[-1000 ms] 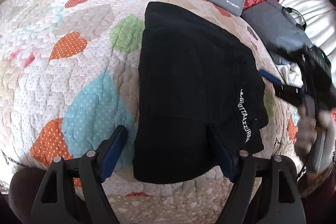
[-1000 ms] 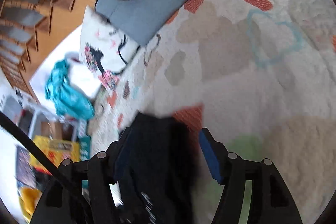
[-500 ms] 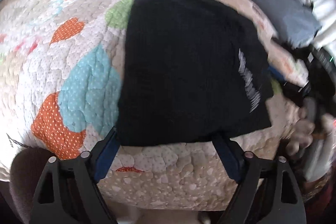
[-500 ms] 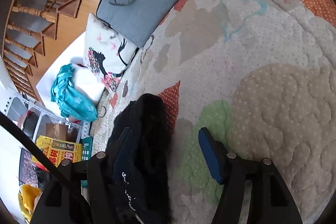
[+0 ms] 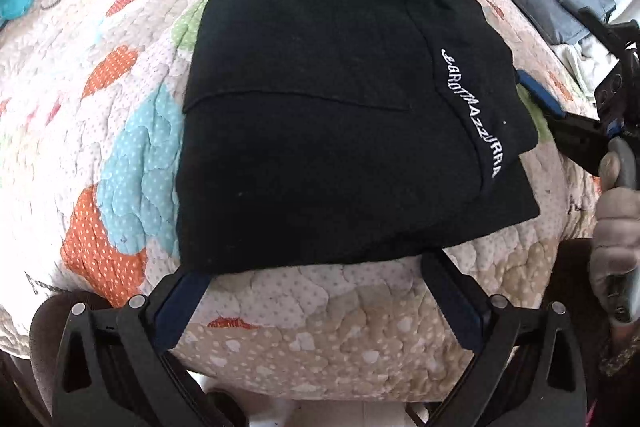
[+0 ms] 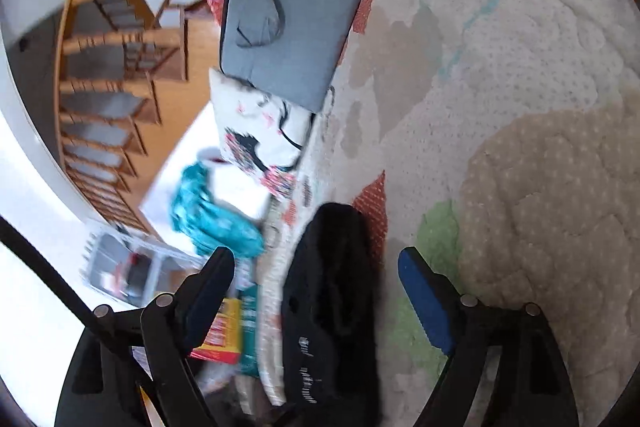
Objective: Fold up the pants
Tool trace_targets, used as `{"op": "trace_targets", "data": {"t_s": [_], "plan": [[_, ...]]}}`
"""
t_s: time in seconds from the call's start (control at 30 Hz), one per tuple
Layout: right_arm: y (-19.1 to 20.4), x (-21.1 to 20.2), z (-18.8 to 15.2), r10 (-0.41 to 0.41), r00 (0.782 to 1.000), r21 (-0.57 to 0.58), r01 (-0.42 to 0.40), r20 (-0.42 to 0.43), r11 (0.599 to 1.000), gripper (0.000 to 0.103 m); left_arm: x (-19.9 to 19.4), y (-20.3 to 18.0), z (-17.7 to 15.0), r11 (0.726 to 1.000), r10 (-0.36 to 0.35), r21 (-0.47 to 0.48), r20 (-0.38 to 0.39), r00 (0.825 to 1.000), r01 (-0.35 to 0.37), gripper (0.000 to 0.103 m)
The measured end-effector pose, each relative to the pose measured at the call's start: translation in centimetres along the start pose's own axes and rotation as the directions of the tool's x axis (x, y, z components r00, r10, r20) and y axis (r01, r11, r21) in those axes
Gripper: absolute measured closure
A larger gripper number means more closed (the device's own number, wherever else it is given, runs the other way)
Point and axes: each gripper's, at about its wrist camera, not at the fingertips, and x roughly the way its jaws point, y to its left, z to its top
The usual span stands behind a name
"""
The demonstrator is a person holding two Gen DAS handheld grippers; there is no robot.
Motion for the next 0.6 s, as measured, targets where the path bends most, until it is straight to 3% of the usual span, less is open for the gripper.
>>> {"op": "trace_targets", "data": {"t_s": [0.1,0.2,0.3,0.4,0.5,0.6], "plan": [[1.8,1.4,-1.1,-0.154,0.988,-0.141,0.149,-0.030,0.979,0.016,-1.3,1.0,-0.2,0.997,-0.059,-0.046,0.014,0.998,0.060,0.007],[3.3,2.9,-2.3,-0.282,0.959,-0.275,0.266,-0.020,0.924,0.013,-2.8,1.9,-0.2,0.992,-0.098,-0.075,0.052,0.994,0.102,0.010],[3.8,3.4,-3.0,-0.309,0.951,-0.328,0.290,-0.006,0.899,0.008,-5.0,3.0,-0.1,0.987,-0.109,-0.102,0.122,0.987,0.122,0.010],[3.3,3.0,-2.8,-0.281,0.960,-0.300,0.268,0.002,0.915,0.008,-7.5,4.8,-0.1,0.984,-0.086,-0.134,0.206,0.975,0.115,0.010],[2.9,2.8,-2.4,-0.254,0.967,-0.272,0.242,-0.011,0.932,0.008,-10.2,7.4,0.1,0.973,-0.061,-0.195,0.288,0.956,0.121,0.010],[3.3,3.0,-2.5,-0.272,0.962,-0.286,0.256,-0.018,0.924,0.008,-12.1,9.5,0.3,0.968,-0.027,-0.224,0.357,0.934,0.114,0.010]]}}
